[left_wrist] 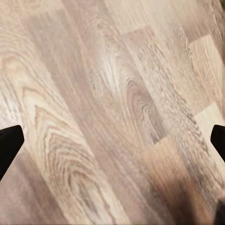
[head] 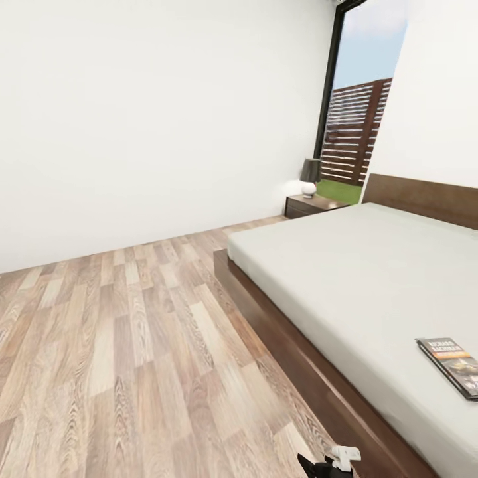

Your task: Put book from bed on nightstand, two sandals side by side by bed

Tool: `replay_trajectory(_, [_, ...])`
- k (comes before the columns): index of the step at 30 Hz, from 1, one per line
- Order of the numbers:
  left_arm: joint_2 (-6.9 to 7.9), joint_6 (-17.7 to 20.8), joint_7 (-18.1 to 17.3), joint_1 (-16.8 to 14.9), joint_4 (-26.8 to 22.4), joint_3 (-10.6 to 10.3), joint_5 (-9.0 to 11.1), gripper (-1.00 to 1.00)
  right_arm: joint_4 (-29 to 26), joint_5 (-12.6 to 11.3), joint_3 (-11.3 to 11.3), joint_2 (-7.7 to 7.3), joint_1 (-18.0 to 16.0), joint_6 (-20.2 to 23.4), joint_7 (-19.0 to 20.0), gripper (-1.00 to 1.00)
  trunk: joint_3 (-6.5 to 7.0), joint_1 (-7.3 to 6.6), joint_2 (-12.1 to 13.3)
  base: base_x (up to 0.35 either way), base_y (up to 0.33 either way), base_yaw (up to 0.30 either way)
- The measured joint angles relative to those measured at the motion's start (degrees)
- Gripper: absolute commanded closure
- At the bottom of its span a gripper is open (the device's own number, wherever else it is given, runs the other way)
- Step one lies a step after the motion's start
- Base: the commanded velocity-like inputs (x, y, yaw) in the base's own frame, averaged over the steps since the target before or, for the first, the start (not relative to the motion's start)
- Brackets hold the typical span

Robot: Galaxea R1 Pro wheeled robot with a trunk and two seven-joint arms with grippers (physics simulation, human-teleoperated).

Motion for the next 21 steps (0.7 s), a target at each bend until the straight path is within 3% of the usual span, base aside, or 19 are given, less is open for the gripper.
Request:
replay_trajectory(11, [0.00,0.0,0.0,0.0,0.0,0.0,0.0,-1.00,0.0,0.0,0.0,-0.02,0.0,0.0,0.0,-1.00,0.00,0.00,0.0,0.000,0.006,-0.280])
replay_trajectory(21, [0.00,0.0,0.0,0.0,0.0,0.0,0.0,-1.00,0.0,0.0,0.0,-0.03,0.0,0.0,0.1,-1.00,0.00,0.00,0.0,0.000,0.200,-0.282])
